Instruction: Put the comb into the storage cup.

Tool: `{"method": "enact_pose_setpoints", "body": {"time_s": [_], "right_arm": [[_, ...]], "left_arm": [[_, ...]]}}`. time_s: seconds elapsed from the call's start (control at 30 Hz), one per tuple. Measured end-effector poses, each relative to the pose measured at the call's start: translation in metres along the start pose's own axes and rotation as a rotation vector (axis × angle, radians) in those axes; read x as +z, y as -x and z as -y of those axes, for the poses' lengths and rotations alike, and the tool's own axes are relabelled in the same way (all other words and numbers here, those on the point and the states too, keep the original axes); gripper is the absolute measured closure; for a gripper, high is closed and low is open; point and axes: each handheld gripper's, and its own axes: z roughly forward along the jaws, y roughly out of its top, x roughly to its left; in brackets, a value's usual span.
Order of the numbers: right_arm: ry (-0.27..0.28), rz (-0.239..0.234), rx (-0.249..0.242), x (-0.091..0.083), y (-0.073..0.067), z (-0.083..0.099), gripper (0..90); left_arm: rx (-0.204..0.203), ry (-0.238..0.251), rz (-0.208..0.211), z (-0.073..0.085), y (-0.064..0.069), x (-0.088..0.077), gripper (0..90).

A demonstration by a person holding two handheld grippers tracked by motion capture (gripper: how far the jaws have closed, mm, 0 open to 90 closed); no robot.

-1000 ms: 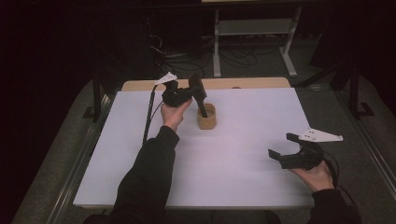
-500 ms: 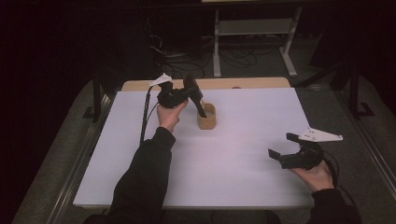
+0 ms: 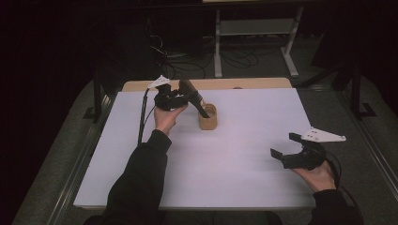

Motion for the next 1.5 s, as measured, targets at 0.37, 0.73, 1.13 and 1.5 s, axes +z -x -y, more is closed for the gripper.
{"method": "enact_pose_setpoints", "body": {"time_s": [0.37, 0.73, 1.13, 1.5], "right_arm": [[0.011, -0.007, 0.004, 0.0, 0.001, -0.001, 0.0], [0.005, -0.01, 0.002, 0.002, 0.0, -0.001, 0.0], [0.0, -0.011, -0.002, 0.003, 0.0, -0.001, 0.0], [-0.01, -0.011, -0.012, 0.006, -0.001, -0.001, 0.0]], "left_arm": [[0.036, -0.112, 0.003, 0.0, 0.001, -0.006, 0.0], [0.063, -0.105, -0.03, 0.004, -0.002, -0.021, 0.0], [0.081, -0.13, -0.037, 0.012, -0.002, -0.036, 0.0], [0.069, -0.114, -0.055, 0.019, -0.008, -0.056, 0.0]]}}
